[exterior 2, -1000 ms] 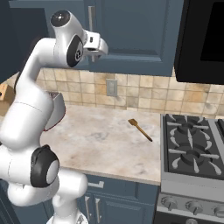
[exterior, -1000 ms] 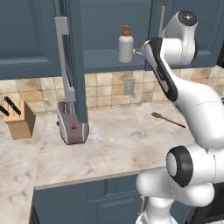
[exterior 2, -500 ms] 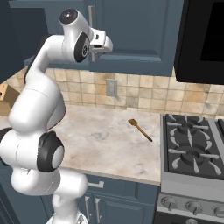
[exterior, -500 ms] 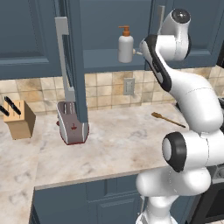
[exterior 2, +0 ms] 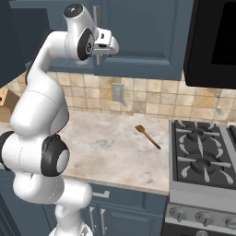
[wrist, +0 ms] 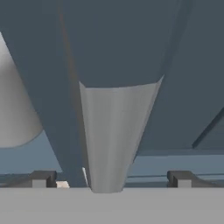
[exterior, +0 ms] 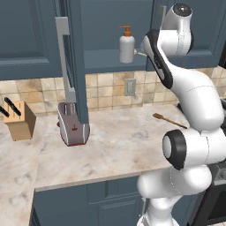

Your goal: Pick the dish brush and soap dispenser from the cabinet and place them on the counter.

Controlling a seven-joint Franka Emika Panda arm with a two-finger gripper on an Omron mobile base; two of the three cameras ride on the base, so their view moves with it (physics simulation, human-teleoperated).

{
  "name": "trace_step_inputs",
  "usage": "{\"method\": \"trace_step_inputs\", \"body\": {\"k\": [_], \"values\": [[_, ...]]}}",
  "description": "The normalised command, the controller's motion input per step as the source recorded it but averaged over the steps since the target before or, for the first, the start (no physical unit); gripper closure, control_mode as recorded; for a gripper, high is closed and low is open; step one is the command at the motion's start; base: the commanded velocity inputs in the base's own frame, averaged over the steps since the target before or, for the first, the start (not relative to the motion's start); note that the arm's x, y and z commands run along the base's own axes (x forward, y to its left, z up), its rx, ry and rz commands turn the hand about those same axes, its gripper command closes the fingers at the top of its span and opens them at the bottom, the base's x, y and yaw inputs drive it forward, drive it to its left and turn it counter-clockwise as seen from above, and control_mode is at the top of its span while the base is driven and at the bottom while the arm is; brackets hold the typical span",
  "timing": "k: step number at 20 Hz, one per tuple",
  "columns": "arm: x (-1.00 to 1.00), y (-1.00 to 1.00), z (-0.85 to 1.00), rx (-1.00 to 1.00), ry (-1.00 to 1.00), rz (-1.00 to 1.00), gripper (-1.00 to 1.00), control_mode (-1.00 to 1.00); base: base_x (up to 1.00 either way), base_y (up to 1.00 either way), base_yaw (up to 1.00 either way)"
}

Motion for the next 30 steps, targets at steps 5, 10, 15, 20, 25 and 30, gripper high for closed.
{"method": "trace_step_inputs", "body": {"k": [5, 10, 15, 20, 25, 30], "values": [[0.02, 0.06, -0.08, 0.00, -0.10, 0.00, 1.00, -1.00, 0.00, 0.00, 0.00], [0.00, 0.02, -0.08, 0.00, -0.13, 0.00, 1.00, -1.00, 0.00, 0.00, 0.00], [-0.13, -0.18, -0.04, 0.00, -0.02, 0.01, 1.00, -1.00, 0.00, 0.00, 0.00], [-0.31, -0.31, 0.00, 0.00, 0.02, 0.00, 1.00, -1.00, 0.00, 0.00, 0.00], [-0.37, -0.33, 0.00, 0.01, 0.01, 0.01, 1.00, -1.00, 0.00, 0.00, 0.00], [-0.46, -0.37, 0.01, 0.03, 0.00, 0.03, 1.00, -1.00, 0.00, 0.00, 0.00]]}}
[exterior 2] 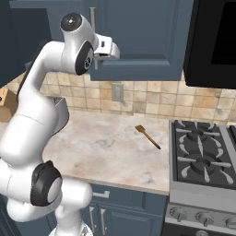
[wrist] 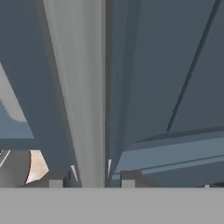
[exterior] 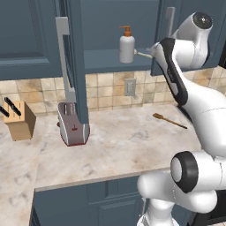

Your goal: Pick the dish brush and soap dispenser from the cabinet and place them on the counter.

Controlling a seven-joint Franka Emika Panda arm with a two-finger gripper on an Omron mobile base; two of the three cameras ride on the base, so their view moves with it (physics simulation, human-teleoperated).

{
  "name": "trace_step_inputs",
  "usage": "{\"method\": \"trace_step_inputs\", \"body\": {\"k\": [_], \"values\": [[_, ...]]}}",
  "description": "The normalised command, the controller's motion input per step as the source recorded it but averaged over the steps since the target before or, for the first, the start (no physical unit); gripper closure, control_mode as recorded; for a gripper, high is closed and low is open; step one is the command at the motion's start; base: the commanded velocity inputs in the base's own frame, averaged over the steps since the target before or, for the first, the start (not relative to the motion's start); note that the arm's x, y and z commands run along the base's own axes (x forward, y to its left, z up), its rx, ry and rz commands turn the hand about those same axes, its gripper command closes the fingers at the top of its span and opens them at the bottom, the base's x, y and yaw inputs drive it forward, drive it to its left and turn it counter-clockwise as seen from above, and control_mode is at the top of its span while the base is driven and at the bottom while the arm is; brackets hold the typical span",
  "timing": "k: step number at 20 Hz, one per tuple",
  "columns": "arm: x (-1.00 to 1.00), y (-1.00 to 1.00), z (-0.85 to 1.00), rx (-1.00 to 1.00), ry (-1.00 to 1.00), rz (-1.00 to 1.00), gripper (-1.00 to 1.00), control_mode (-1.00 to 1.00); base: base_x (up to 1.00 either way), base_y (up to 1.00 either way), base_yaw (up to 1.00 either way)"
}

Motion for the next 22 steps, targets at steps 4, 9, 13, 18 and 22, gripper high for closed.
{"method": "trace_step_inputs", "body": {"k": [4, 9, 13, 18, 22], "values": [[-0.57, -0.46, 0.03, 0.07, 0.00, 0.06, 1.00, -1.00, 0.00, 0.00, 0.00], [-0.62, -0.52, 0.04, 0.08, 0.00, 0.07, 1.00, -1.00, 0.00, 0.00, 0.00], [-0.62, -0.55, 0.04, 0.08, 0.00, 0.06, 1.00, -1.00, 0.00, 0.00, 0.00], [-0.55, -0.56, 0.03, 0.06, 0.00, 0.06, 1.00, -1.00, 0.00, 0.00, 0.00], [-0.40, -0.41, 0.05, 0.03, 0.02, 0.05, 1.00, -1.00, 0.00, 0.00, 0.00]]}}
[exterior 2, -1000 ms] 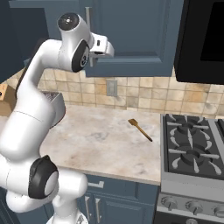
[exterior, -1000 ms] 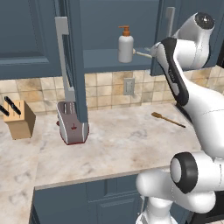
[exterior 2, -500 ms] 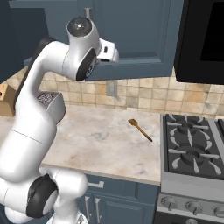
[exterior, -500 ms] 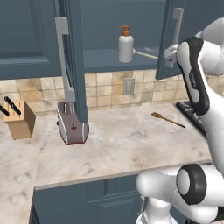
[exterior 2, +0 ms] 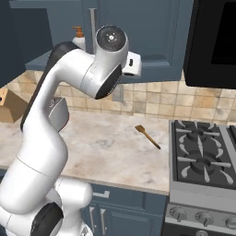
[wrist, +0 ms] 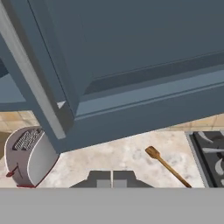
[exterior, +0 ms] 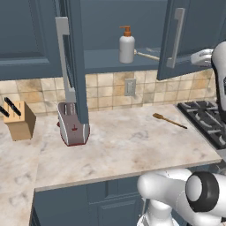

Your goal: Pick the dish brush and soap dispenser from the cabinet and place them on the counter.

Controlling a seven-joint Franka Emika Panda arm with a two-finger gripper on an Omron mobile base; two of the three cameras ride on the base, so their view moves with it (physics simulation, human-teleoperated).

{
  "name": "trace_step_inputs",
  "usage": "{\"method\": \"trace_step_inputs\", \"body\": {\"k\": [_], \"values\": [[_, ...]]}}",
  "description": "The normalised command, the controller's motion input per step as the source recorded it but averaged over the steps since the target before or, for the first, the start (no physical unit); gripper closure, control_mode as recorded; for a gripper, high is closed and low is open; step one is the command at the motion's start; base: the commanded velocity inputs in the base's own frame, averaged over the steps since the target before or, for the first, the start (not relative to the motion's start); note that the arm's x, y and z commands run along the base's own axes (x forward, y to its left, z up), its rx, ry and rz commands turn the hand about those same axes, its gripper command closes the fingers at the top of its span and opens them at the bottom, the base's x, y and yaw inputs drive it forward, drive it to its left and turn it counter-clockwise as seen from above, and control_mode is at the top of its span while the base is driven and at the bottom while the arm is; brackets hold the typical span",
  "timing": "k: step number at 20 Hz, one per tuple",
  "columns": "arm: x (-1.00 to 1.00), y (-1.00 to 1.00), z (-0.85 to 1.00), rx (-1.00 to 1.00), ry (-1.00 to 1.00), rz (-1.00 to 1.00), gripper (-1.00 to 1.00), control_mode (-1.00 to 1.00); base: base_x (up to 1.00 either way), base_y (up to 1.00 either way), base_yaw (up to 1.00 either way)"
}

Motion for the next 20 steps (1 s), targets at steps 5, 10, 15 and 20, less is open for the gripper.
{"method": "trace_step_inputs", "body": {"k": [5, 10, 15, 20], "values": [[-0.17, 0.11, 0.00, -0.01, 0.01, 0.05, -1.00, -1.00, 0.00, 0.00, 0.00], [-0.25, 0.57, 0.01, -0.11, 0.02, 0.01, -1.00, -1.00, 0.00, 0.00, 0.00], [-0.17, 0.43, 0.03, -0.14, 0.04, -0.02, -1.00, -1.00, 0.00, 0.00, 0.00], [-0.15, 0.52, 0.06, -0.28, 0.05, -0.03, -1.00, -1.00, 0.00, 0.00, 0.00]]}}
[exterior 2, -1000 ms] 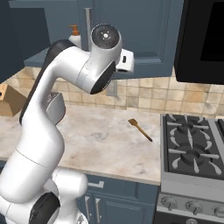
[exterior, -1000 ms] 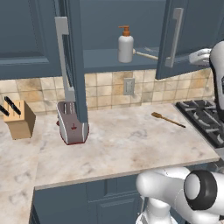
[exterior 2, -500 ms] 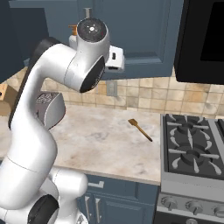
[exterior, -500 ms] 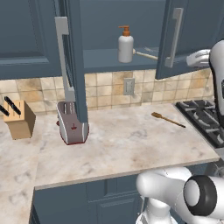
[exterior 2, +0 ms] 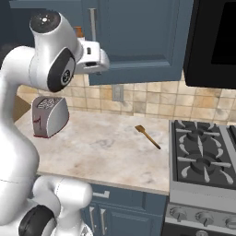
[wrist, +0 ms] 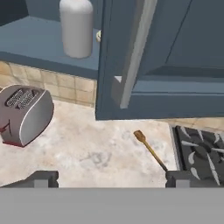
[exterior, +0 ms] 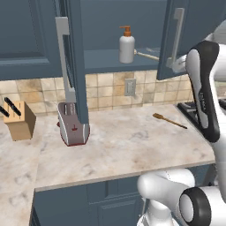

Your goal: Pick the dish brush and soap dispenser from the cabinet and place them on the counter.

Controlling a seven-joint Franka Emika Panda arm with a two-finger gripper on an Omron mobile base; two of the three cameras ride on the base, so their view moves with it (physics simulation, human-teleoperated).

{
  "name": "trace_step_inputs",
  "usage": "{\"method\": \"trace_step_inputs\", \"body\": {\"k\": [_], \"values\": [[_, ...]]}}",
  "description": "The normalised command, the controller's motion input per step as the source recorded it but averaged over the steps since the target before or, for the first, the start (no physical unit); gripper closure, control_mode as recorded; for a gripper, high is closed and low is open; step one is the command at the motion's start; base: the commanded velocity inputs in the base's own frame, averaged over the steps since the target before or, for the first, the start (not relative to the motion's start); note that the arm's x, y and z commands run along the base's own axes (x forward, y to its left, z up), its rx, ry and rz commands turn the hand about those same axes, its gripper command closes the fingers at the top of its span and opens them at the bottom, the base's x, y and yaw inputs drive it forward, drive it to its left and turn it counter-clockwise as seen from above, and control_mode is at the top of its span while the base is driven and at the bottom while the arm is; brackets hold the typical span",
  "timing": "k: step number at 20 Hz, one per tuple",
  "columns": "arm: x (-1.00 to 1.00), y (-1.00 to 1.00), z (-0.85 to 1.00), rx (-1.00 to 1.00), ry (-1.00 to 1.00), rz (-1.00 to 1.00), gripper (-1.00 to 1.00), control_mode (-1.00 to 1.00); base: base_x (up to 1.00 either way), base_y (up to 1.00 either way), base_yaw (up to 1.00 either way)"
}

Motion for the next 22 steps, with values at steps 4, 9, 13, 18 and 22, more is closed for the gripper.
{"method": "trace_step_inputs", "body": {"k": [4, 9, 13, 18, 22], "values": [[0.00, 0.59, 0.03, -0.35, 0.20, 0.00, -1.00, -1.00, 0.00, 0.00, 0.00], [0.00, 0.56, 0.12, -0.31, 0.17, 0.00, -1.00, -1.00, 0.00, 0.00, 0.00], [0.08, 0.20, 0.08, -0.16, 0.09, 0.00, -1.00, -1.00, 0.00, 0.00, 0.00], [0.18, -0.01, -0.16, -0.10, -0.03, 0.01, -1.00, -1.00, 0.00, 0.00, 0.00], [0.42, 0.03, -0.11, -0.21, 0.04, 0.03, -1.00, -1.00, 0.00, 0.00, 0.00]]}}
